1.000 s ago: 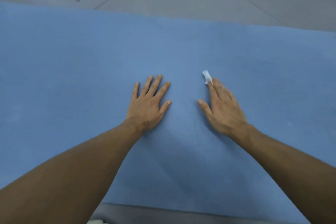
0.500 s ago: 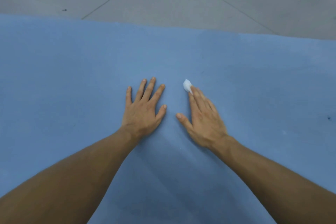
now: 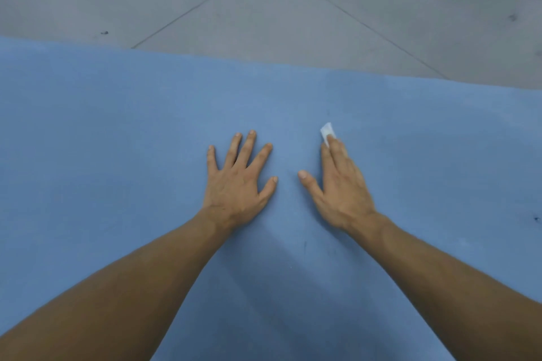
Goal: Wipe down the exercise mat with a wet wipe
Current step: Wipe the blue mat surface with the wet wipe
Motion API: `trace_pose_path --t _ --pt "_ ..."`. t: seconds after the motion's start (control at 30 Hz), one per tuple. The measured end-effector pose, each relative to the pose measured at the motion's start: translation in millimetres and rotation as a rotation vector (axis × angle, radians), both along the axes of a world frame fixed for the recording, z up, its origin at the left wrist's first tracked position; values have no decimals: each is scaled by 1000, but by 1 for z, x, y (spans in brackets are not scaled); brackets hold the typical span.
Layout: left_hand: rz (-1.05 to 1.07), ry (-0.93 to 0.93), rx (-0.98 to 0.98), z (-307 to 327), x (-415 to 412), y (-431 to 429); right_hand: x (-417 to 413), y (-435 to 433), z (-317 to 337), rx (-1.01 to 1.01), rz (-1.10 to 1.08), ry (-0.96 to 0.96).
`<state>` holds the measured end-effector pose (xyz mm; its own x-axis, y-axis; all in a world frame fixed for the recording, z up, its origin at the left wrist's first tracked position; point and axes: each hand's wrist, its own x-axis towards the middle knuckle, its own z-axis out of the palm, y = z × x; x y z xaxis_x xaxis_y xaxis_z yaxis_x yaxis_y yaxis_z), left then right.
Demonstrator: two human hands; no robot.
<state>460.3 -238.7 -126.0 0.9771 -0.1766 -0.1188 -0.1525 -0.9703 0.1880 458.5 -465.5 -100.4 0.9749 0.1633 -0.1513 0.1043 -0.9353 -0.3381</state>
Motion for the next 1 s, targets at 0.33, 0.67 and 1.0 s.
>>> trace_pose_path --t 0.33,0.67,1.0 --pt "-24 26 -6 3 15 -20 -11 12 9 -5 158 45" --pt "-122 98 -43 17 -6 -47 -48 -16 14 110 -74 14" --pt "102 248 -743 62 -16 -86 -40 8 45 990 -623 253"
